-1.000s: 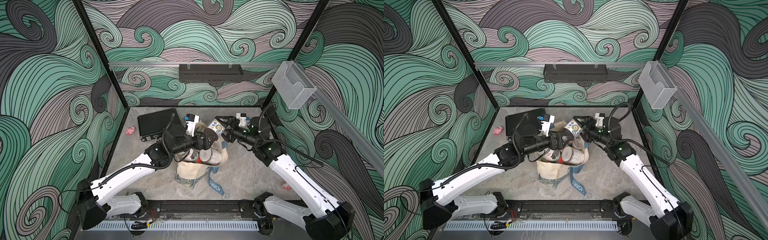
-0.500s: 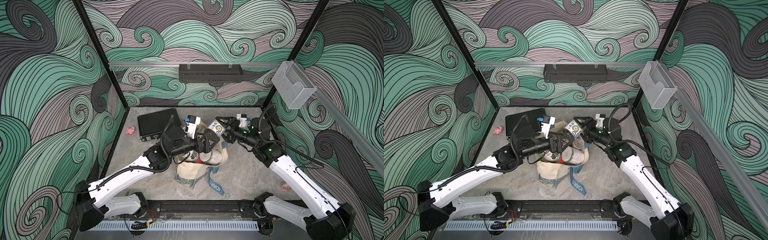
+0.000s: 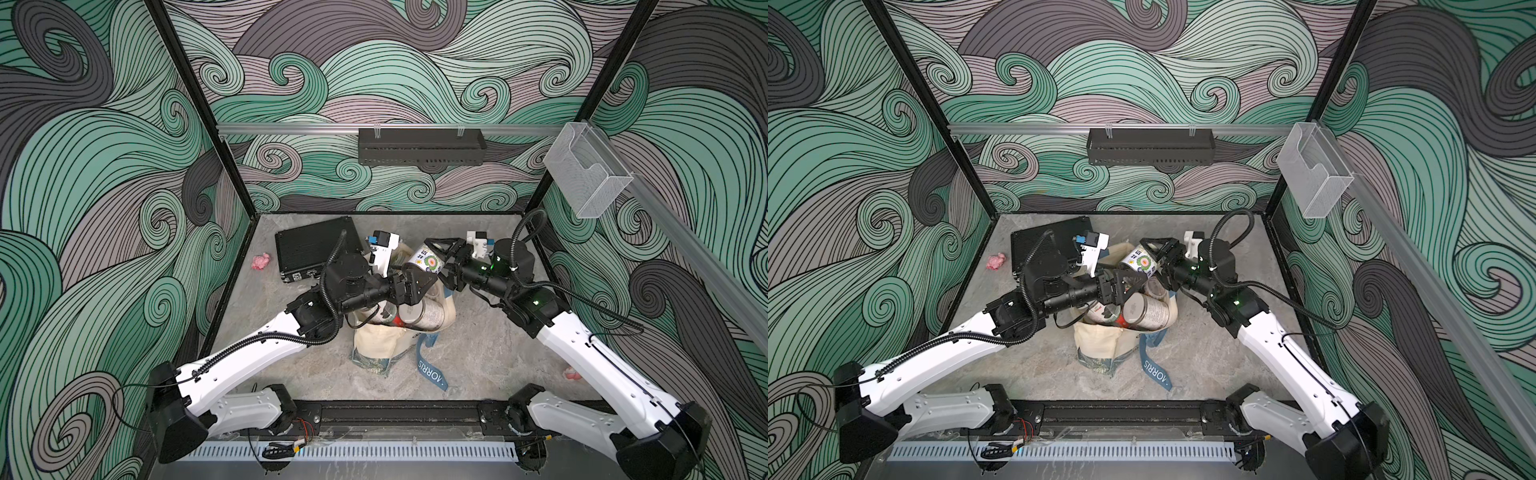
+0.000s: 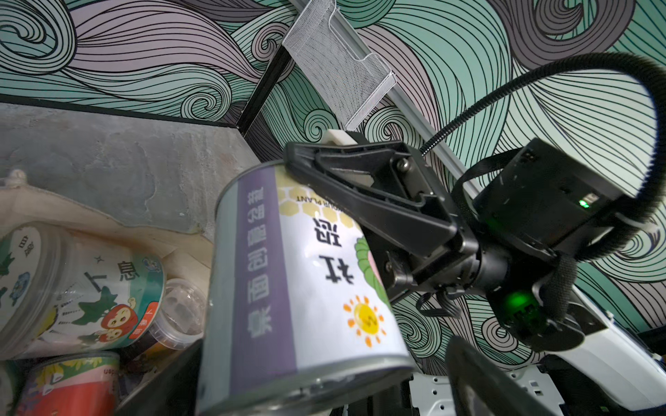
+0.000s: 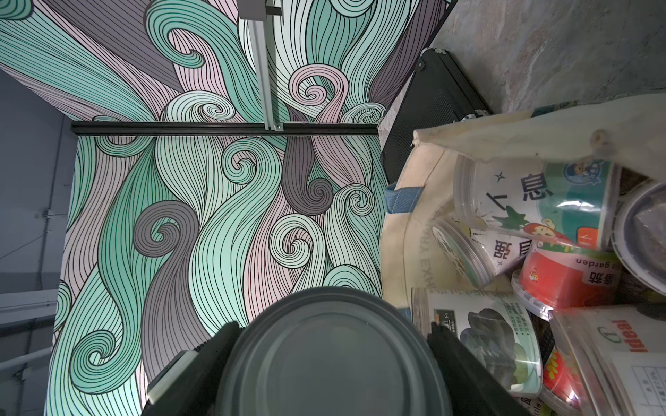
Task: Take out the seed jars from the canvas bag
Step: Place the seed jar at the center of the board.
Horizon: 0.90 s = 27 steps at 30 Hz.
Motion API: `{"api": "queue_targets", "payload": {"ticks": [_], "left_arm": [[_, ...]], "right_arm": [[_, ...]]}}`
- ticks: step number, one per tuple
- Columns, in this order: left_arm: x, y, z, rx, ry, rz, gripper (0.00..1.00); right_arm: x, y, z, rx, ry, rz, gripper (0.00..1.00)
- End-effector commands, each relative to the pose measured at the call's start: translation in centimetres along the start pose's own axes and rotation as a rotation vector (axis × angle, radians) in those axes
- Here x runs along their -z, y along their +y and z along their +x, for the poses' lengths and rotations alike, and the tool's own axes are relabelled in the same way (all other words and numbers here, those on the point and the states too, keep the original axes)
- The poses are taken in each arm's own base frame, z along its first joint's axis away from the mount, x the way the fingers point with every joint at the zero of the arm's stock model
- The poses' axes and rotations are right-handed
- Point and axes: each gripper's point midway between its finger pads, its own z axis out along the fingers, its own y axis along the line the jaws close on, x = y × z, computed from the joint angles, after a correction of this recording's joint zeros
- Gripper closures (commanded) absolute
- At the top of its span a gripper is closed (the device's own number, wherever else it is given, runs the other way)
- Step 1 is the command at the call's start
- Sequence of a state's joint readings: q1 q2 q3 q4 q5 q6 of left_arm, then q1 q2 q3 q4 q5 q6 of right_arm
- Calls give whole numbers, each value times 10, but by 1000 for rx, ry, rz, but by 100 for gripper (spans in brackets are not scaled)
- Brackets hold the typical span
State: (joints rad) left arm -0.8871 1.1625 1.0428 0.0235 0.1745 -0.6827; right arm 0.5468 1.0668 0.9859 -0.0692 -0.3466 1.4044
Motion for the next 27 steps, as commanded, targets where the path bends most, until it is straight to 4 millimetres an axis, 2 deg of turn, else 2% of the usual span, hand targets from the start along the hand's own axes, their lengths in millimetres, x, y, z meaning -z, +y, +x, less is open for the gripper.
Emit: {"api": "queue_targets", "payload": {"ticks": [1, 8, 11, 22, 27], "left_arm": [[4, 0, -12, 11, -38, -42, 2], [9, 12, -9, 35, -45, -100, 10], [8, 13, -9, 38, -47, -106, 18], [11, 6, -17, 44, -97, -61, 38], [20, 9, -22, 35, -124, -93, 38]], "right_arm": [[3, 12, -2, 8, -44, -25, 35], [11, 2, -7, -31, -109, -10, 34], [9, 2, -4, -47, -99, -19, 34], [4, 0, 3, -57, -73, -27, 33], [3, -1, 4, -43, -68, -25, 22]]}}
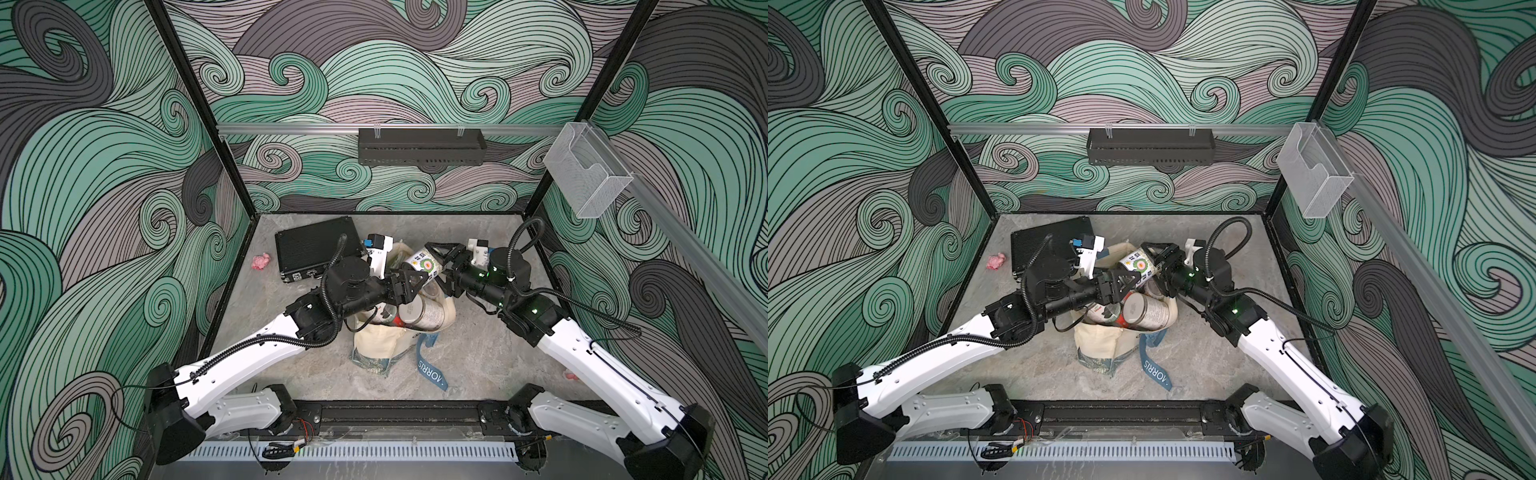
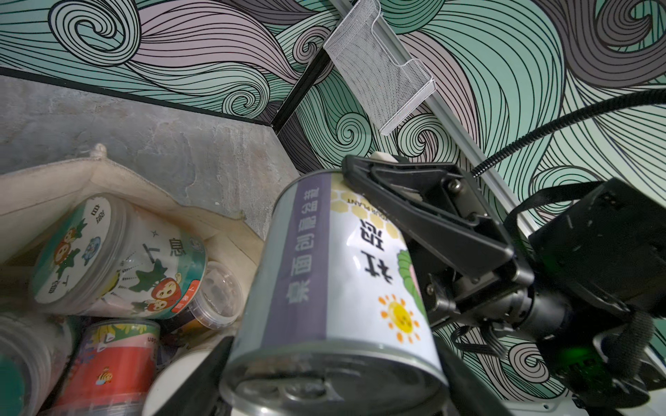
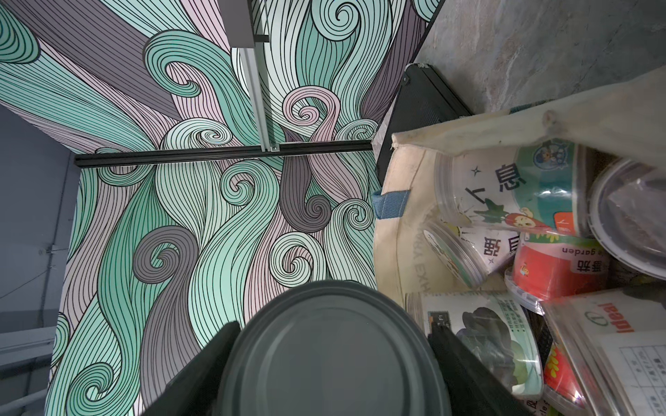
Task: Take out the seed jars from the canvas bag
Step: Place the seed jar at the center of the board.
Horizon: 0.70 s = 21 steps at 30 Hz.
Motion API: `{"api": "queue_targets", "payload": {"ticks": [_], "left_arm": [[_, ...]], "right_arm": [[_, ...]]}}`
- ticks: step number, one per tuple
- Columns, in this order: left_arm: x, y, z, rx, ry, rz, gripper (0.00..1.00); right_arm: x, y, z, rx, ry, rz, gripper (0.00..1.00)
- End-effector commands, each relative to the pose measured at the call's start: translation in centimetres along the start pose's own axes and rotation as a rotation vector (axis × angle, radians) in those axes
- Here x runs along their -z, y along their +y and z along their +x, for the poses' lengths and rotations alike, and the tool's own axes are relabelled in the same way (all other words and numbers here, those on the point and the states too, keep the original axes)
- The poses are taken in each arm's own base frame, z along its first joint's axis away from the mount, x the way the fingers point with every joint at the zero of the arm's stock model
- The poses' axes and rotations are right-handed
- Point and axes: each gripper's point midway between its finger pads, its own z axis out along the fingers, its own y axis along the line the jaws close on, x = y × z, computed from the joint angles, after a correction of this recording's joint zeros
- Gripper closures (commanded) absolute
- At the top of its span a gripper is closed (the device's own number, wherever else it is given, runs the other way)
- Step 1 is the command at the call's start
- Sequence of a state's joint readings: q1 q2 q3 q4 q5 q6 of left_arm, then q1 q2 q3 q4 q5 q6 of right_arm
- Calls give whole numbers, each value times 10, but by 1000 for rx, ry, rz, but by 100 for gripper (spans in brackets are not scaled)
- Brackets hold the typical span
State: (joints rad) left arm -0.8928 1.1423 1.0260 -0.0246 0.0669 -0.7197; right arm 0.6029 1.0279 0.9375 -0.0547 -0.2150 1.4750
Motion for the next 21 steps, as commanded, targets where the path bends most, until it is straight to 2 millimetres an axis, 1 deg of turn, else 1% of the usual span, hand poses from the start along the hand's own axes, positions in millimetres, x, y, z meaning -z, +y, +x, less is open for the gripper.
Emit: {"api": "queue_targets", "payload": {"ticks": [1, 2, 5, 7, 10, 14, 16, 18, 21], "left_arm": [[17, -9, -25, -4, -104, 6, 38], [21, -8, -28, -11, -117, -2, 39], [34, -4, -32, -24, -139, -43, 39], [44, 1, -36, -28, -154, -76, 39], [64, 14, -40, -32, -179, -160, 39], [99, 43, -45, -55, -220, -331, 39], [118, 56, -47, -60, -231, -411, 39], [139, 66, -50, -69, -254, -477, 39], [166, 79, -54, -88, -300, -554, 39]], "right_arm": [[1, 6, 3, 18, 7, -31, 19], [1, 5, 3, 26, 6, -25, 17], [4, 2, 2, 54, -2, -6, 5], [8, 0, 1, 77, -8, 8, 1], [15, 0, 0, 120, -13, 19, 1], [31, 5, 1, 261, 6, 48, 1], [40, 1, -1, 350, 0, 99, 1], [49, -9, -3, 426, -4, 169, 1], [55, -17, -4, 506, 11, 224, 1]]}}
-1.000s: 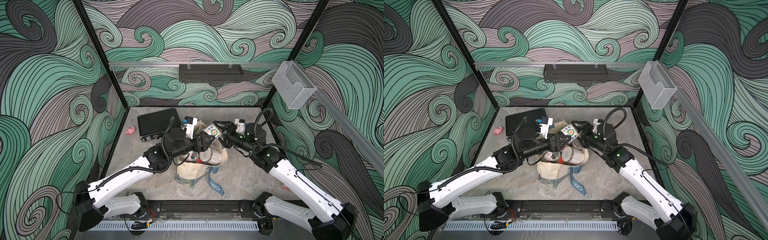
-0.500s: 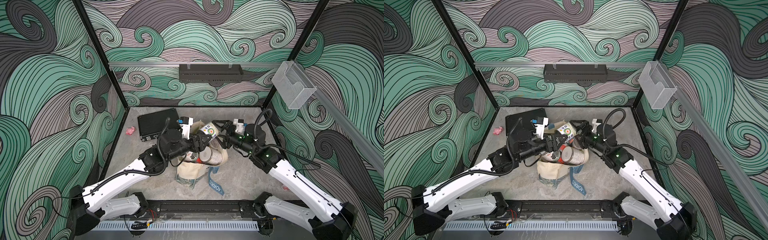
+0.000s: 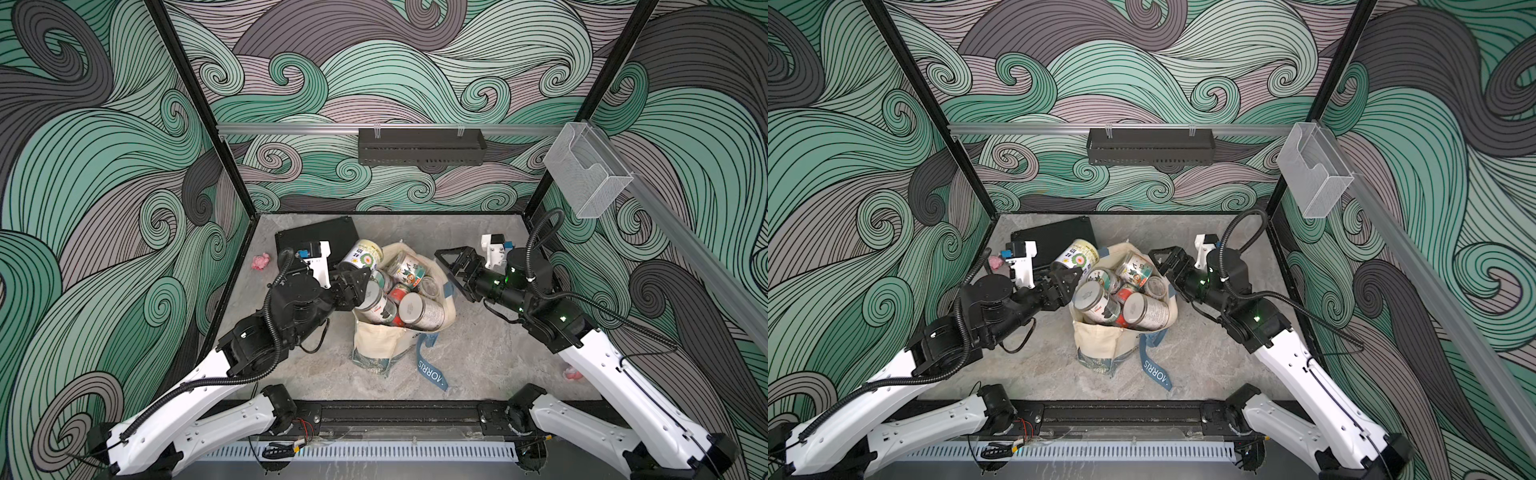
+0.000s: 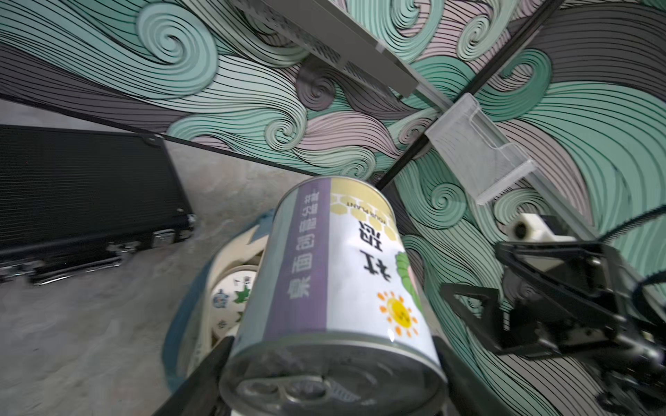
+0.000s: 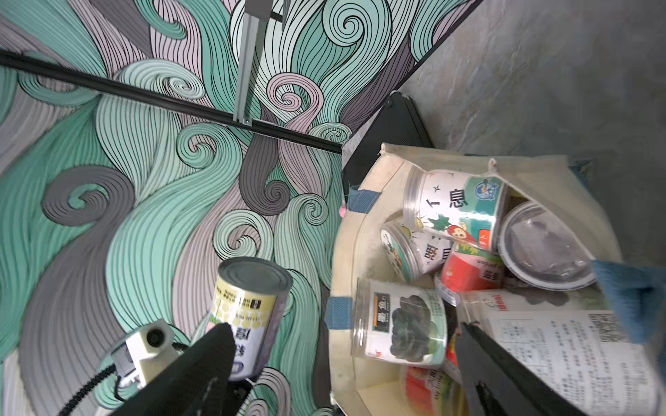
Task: Take out the seed jars from the canvas bag
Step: Place the seed jar at the center of the board.
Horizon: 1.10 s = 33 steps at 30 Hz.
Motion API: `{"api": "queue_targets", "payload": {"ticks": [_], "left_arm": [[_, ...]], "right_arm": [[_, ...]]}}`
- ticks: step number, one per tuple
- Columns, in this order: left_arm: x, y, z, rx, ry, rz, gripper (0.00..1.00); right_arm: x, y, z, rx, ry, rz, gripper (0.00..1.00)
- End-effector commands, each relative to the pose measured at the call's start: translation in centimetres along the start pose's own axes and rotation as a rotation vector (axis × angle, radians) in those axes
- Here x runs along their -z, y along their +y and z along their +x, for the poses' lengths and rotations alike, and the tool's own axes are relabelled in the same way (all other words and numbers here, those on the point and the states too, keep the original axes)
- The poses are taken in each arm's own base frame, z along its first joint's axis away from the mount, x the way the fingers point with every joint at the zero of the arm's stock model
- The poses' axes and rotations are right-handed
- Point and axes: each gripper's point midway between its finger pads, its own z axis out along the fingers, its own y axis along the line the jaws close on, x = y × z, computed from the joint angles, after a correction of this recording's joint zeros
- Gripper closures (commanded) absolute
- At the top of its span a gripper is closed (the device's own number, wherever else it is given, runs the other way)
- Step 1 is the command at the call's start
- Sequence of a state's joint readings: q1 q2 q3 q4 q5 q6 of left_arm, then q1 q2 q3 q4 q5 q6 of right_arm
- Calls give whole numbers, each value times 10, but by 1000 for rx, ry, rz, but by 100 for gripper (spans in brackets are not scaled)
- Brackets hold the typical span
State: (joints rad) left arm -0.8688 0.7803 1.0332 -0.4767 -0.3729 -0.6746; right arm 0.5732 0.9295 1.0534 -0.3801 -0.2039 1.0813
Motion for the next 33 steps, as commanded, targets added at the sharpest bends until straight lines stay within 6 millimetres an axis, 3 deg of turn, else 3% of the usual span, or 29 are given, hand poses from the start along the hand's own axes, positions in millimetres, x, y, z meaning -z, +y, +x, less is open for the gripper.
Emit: {"api": "queue_targets", "payload": {"ticks": [1, 6, 14, 23, 33], "left_arm": [[27, 38, -21, -51, -81, -170, 39], [38, 66, -25, -103, -82, -297, 39], [30, 112, -21, -136, 46, -495, 39], [7, 164, 5, -76, 314, -684, 39], [-29, 219, 49, 32, 623, -777, 39]], "right_arm": [[9, -23, 7, 170, 40, 121, 1], [7, -38, 14, 224, 81, 166, 1], [14, -42, 17, 276, 105, 188, 1], [33, -49, 20, 353, 113, 229, 1], [41, -55, 25, 418, 142, 248, 1]]}}
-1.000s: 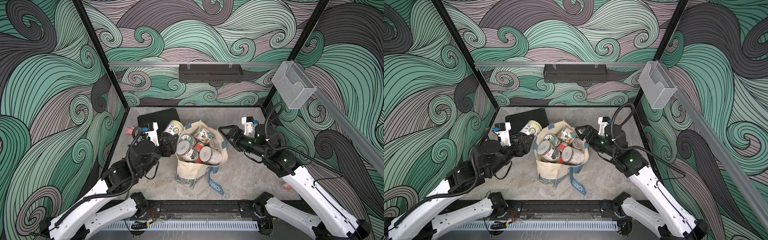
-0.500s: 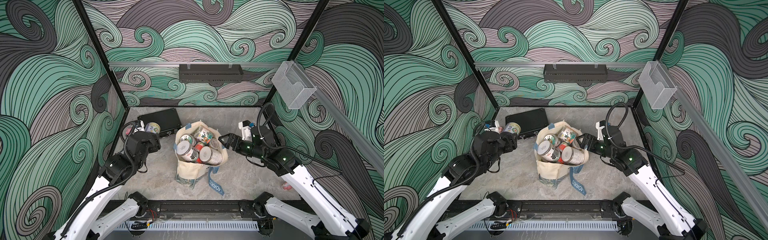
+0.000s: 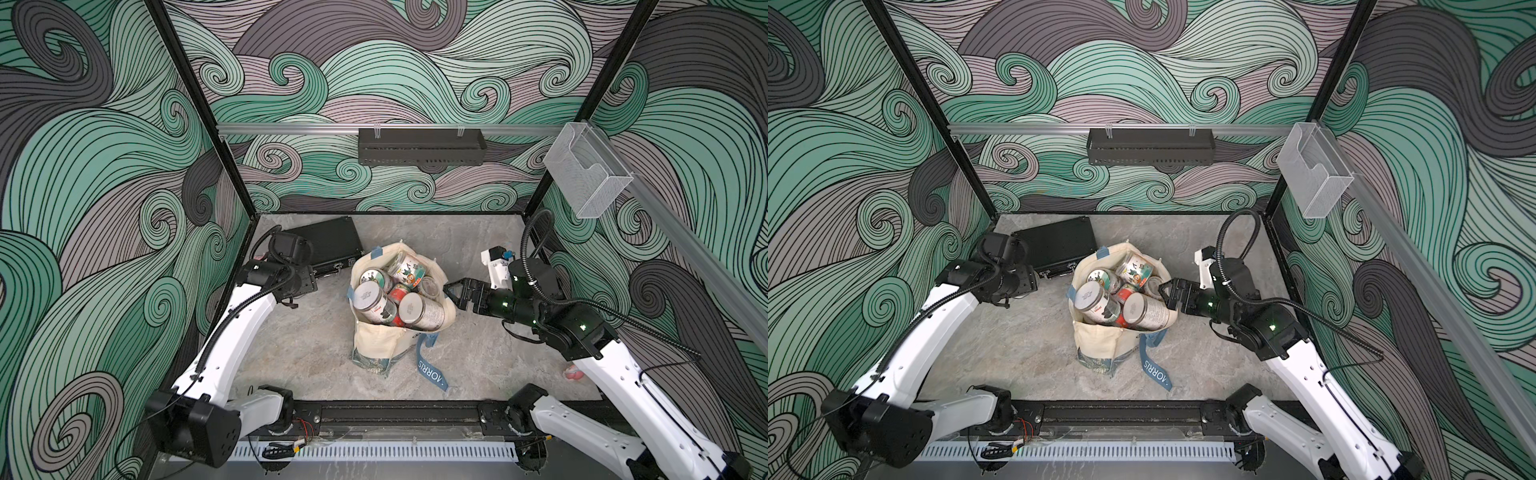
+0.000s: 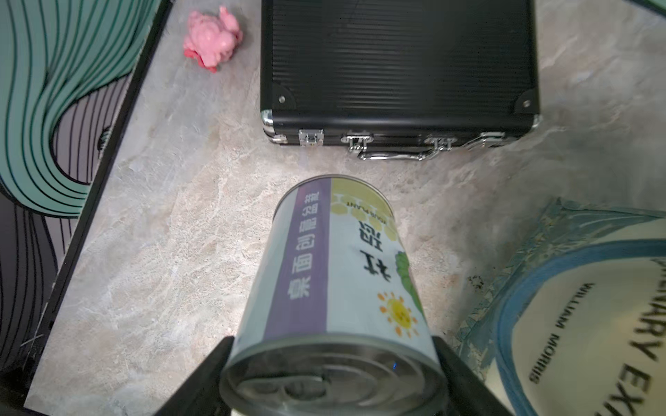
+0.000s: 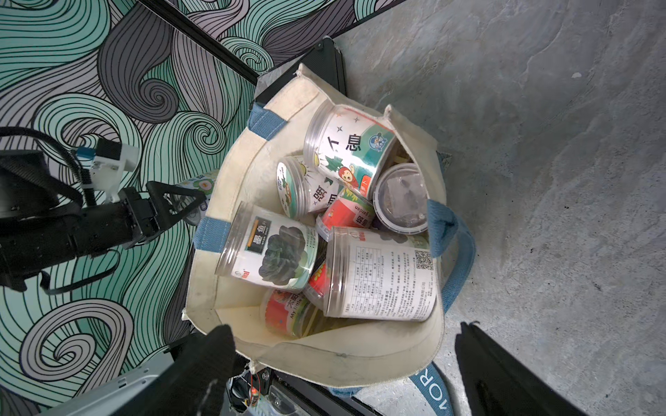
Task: Take out the seed jars from the canvas bag
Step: Place the seed jar at the center of the board.
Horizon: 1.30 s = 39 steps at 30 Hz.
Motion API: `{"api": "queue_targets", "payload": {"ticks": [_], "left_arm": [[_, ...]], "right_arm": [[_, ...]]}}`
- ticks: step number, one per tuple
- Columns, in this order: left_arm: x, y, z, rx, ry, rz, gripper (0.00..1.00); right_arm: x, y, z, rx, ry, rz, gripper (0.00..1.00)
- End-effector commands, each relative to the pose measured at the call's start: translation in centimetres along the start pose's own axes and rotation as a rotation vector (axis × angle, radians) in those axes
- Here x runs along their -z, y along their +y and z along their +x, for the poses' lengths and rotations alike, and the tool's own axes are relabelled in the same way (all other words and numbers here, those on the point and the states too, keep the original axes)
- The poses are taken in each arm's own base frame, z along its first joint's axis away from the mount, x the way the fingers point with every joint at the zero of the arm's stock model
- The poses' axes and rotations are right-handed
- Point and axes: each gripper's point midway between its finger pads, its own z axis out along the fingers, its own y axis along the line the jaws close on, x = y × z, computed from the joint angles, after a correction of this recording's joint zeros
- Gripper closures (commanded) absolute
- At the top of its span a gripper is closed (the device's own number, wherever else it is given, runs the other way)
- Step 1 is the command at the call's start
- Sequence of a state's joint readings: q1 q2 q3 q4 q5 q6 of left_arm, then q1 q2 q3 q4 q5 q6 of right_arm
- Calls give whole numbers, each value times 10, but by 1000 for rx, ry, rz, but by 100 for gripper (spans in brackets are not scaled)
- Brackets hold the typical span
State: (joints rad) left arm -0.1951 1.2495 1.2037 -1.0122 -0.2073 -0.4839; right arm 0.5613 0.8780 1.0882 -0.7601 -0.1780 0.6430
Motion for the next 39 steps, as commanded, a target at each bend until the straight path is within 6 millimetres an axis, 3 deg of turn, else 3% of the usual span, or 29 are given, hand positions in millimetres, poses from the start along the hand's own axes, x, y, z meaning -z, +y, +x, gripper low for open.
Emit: {"api": "queue_targets", "payload": {"ticks": [1, 11, 20, 23, 28, 33, 39], "left_arm": [[-11, 0, 4, -37, 103, -11, 39], [-71, 14, 22, -67, 425, -88, 40], [-102, 13, 22, -63, 493, -94, 37], [-107, 14, 23, -54, 503, -93, 31], [-99, 13, 18, -43, 474, -79, 1], [-75, 12, 0, -23, 373, -56, 1], [-27, -2, -22, -26, 218, 75, 1]], "right_arm": [[10, -1, -3, 47, -18, 14, 1], [1, -4, 3, 69, 23, 19, 1], [1, -8, 7, 63, 41, 34, 1], [-1, -8, 8, 62, 50, 36, 1], [-4, -6, 8, 66, 68, 38, 1], [-5, -2, 3, 70, 71, 38, 1], [-8, 7, -2, 80, 76, 28, 1]]}}
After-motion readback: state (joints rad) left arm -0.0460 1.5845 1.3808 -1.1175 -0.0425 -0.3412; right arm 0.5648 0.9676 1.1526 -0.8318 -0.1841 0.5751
